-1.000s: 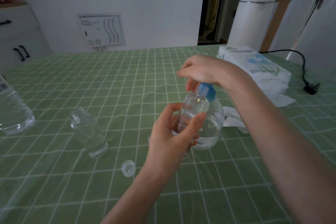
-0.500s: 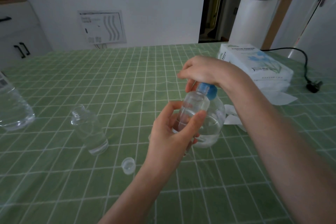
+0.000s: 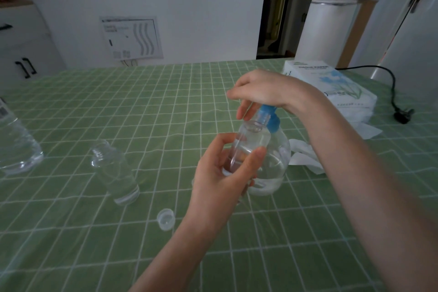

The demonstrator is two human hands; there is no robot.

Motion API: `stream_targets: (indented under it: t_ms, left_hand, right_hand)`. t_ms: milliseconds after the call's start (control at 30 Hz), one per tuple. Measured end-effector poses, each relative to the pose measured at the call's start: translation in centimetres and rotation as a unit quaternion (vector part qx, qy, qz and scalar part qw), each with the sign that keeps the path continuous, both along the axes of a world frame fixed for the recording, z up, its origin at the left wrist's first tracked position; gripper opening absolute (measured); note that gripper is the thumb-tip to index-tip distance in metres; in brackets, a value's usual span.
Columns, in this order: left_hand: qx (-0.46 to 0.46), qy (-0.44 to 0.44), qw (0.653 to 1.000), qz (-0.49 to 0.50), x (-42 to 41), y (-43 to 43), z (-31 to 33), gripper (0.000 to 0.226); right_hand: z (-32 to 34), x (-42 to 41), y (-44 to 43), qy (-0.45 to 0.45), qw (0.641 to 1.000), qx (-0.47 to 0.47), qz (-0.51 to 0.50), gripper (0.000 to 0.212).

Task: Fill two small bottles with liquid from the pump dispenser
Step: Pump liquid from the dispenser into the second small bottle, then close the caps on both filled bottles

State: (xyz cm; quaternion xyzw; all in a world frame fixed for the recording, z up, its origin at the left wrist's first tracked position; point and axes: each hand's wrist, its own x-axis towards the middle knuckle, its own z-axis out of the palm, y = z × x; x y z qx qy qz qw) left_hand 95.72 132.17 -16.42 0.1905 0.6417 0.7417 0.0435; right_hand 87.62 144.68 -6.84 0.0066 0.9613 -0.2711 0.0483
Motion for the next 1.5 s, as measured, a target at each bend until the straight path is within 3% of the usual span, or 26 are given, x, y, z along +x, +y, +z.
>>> stream_targets:
  t_ms: [267,500,1100,1500]
  left_hand:
    - [0.009,0.0,1.0,0.0,-0.2,-0.2,-0.4,0.032]
    - [0.026,-0.011,0.999,0.021,-0.2,-0.2,0.0,0.043]
    - [-0.04,0.024,0.999,0.027,-0.2,-0.7,0.4,0.054]
    - [-0.044,0.017,0.997,0.055,5.4,-7.1,-0.6,0.034]
  right_hand:
    - [-0.3,0.1,0.1,0.013,0.997,-0.071,-0.006,0.047]
    - [0.0,-0.3,0.5,0.023,0.984,-0.179,-0.008,0.026]
    - [1.9,1.0,0.7,0.02,0.978,-0.208,-0.016,0.018]
    - [3.1,7.5,-0.1,0.17,0.937,-0.288,0.1,0.013]
